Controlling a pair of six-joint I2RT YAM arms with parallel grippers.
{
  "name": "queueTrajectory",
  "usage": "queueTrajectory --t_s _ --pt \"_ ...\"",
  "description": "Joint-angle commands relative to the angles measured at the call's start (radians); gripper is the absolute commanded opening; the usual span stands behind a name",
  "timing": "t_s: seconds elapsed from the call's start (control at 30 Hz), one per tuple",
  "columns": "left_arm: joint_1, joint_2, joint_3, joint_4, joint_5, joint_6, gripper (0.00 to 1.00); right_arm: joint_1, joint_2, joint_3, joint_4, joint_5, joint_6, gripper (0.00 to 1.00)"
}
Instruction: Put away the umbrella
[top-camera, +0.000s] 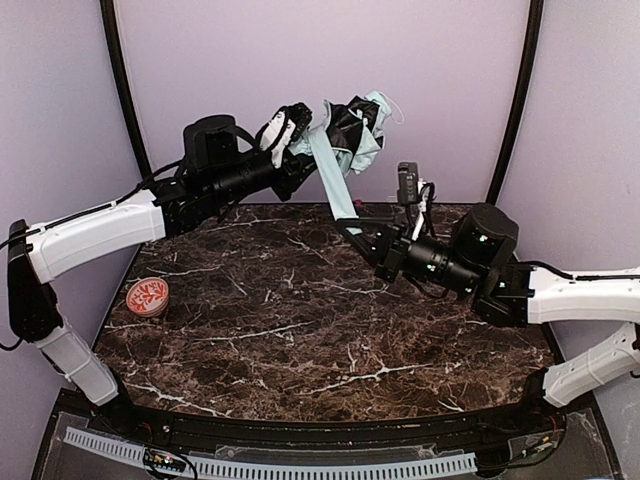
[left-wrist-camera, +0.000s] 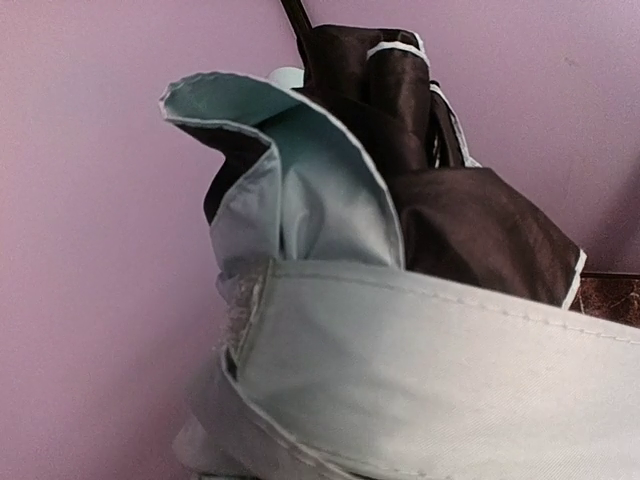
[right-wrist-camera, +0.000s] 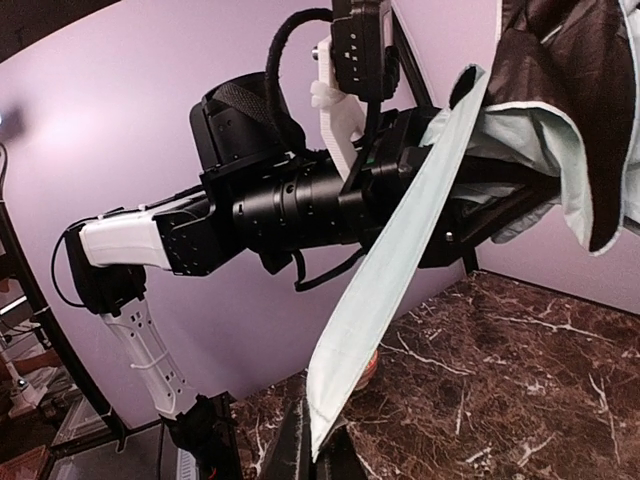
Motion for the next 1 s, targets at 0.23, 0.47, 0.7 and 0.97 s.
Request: queueTrajectory --t_s 0.23,0.47,0.7,0.97 --pt "0.046 -0.045 0.088 0.078 0.115 -0.129 0.00 -0.015 -0.101 -0.235 -0.099 0.116 0.003 0.00" --pt "0.013 -0.153 -0.036 0.216 0.534 -0.304 0.00 -0.180 -0.104 -0.253 0.009 0.074 -0.118 0.00" --pt "-0.040 -0.277 -0.154 0.141 1.031 -0.203 0.00 -0.326 -0.039 -0.069 -0.089 -0.103 -0.245 0.00" --pt "-0.055 -0.353 -0.212 -0.527 1.006 0.325 0.00 -0.338 0.023 0.237 -0.345 -0.241 -0.469 0.00"
